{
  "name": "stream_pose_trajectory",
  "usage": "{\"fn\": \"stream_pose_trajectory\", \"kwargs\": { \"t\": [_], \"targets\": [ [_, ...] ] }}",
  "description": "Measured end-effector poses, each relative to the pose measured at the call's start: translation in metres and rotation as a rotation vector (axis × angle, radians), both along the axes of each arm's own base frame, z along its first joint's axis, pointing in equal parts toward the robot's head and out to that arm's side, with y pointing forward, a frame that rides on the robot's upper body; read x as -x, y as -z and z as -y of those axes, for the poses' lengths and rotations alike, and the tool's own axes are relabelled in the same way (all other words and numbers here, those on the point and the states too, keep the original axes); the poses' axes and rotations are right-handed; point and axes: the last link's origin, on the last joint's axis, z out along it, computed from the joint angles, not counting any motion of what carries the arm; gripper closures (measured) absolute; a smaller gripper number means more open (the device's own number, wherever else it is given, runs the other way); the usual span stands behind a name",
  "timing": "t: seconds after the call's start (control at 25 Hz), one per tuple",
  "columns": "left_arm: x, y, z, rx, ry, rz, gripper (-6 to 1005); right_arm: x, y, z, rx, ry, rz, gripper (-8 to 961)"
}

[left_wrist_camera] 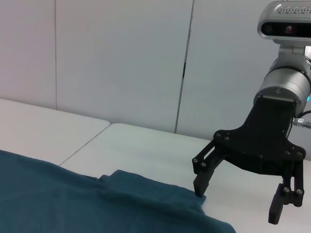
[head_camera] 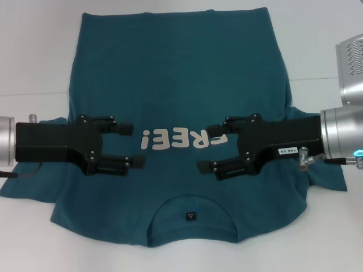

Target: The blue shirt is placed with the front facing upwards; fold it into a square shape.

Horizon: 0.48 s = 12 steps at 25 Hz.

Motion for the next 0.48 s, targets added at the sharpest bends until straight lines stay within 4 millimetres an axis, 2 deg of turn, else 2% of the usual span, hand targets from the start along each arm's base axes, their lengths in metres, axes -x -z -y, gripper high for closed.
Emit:
{"fn": "stream_pose_trajectory", "kwargs": {
  "t": [0.32, 0.48],
  "targets": [
    [-0.001, 0.002, -0.001, 0.001, -0.017, 0.004, 172, -0.001, -0.001, 0.0, -0.003, 0.009, -0.004, 46],
    [-0.001, 0.003, 0.0, -0.006, -0.025, 0.016, 172, -0.004, -0.011, -0.008, -0.043, 0.088, -0.031, 46]
  ]
}}
